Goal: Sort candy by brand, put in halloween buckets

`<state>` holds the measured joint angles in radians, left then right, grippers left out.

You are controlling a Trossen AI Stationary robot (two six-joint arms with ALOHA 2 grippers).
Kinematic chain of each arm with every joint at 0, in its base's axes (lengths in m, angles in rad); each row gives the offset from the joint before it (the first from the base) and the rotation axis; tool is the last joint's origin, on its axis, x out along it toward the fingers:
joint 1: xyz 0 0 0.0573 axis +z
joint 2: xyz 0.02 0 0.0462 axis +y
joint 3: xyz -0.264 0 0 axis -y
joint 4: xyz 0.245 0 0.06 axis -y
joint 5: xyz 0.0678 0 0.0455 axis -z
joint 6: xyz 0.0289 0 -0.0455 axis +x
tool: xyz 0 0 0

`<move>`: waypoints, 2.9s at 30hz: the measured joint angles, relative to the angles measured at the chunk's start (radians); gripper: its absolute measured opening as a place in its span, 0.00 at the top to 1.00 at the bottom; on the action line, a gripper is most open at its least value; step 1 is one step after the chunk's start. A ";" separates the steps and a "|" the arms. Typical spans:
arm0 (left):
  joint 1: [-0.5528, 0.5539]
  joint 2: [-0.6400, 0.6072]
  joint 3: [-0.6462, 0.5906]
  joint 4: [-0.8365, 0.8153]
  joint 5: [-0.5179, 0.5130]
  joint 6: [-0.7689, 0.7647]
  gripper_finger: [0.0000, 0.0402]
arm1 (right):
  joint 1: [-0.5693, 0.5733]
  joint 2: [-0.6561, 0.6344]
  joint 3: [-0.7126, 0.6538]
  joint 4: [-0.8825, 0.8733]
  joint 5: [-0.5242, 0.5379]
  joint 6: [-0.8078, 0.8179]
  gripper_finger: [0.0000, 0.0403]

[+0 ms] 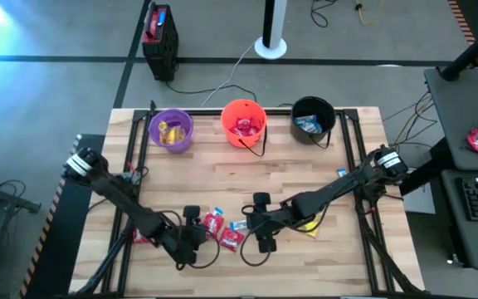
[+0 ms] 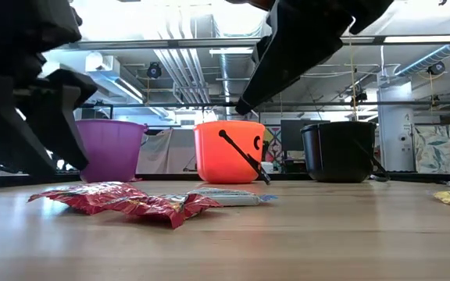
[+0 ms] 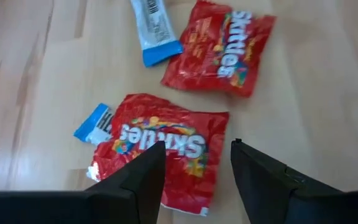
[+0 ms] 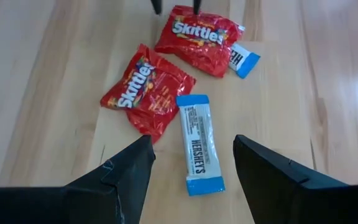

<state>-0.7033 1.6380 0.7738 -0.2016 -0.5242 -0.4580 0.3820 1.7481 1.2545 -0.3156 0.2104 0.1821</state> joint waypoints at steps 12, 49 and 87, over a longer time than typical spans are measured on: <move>0.014 0.090 -0.003 -0.007 -0.052 -0.069 0.59 | -0.003 -0.001 0.000 0.007 0.001 -0.029 0.47; 0.018 -0.293 -0.003 0.027 -0.181 0.124 0.97 | -0.003 0.073 -0.035 0.500 0.265 -0.536 0.47; 0.094 -0.329 -0.004 0.051 -0.134 0.123 0.87 | -0.004 0.120 0.009 0.653 0.339 -1.001 0.96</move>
<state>-0.6094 1.3087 0.7700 -0.1502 -0.6578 -0.3347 0.3779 1.8679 1.2633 0.3374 0.5498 -0.8188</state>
